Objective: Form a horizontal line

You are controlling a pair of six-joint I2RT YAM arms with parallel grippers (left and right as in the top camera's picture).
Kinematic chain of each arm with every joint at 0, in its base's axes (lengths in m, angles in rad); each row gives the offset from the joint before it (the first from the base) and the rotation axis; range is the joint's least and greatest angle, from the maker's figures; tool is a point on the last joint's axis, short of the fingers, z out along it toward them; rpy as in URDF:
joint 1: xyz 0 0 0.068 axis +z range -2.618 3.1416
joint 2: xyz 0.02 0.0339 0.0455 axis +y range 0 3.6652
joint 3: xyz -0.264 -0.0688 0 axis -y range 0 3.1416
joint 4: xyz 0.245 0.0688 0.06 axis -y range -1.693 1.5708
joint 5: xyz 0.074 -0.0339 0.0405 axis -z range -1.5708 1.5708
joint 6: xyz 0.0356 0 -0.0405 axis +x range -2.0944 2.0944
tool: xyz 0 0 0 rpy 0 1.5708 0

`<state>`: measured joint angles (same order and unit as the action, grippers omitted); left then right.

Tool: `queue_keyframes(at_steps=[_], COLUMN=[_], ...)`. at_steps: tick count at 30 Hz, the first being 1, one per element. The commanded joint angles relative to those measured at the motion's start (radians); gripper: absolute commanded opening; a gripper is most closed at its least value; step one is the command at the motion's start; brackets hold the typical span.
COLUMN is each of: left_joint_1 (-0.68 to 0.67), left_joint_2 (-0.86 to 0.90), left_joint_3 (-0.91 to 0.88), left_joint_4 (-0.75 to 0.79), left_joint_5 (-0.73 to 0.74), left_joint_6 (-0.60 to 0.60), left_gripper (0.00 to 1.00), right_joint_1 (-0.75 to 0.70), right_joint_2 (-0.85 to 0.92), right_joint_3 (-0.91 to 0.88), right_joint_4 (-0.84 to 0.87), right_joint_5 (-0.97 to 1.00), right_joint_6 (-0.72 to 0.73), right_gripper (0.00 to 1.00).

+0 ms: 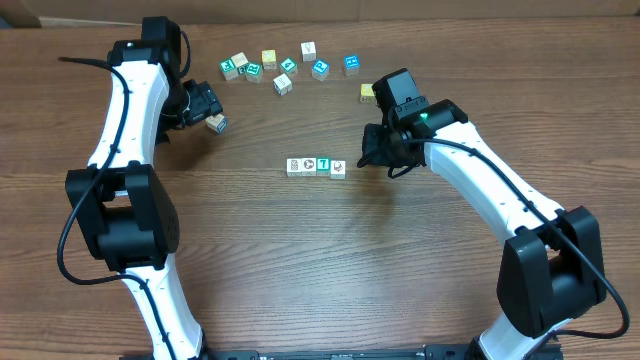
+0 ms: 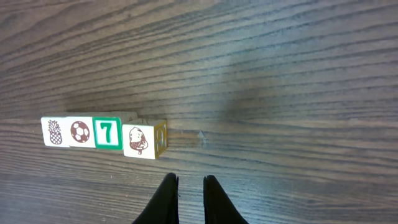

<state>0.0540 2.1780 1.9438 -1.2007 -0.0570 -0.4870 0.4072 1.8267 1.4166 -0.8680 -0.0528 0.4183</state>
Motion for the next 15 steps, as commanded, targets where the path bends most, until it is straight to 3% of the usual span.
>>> queue_keyframes(at_steps=[1, 4, 15], left_joint_1=[-0.008, -0.008, -0.008], left_joint_2=[0.01, 0.01, 0.01], left_joint_3=[0.015, 0.015, 0.015], left_joint_4=[0.002, 0.002, 0.002], left_joint_5=[-0.005, -0.005, -0.005], left_joint_6=[0.009, 0.009, 0.009], left_gripper=[1.0, 1.0, 1.0], right_joint_1=[-0.004, -0.004, -0.003], right_joint_2=[0.004, 0.004, 0.004], right_joint_3=[-0.004, -0.004, -0.004], right_joint_4=[0.008, 0.007, -0.009], right_joint_5=[0.014, 0.014, 0.013], right_joint_6=[0.001, 0.001, 0.001], right_gripper=[0.11, 0.04, 0.04])
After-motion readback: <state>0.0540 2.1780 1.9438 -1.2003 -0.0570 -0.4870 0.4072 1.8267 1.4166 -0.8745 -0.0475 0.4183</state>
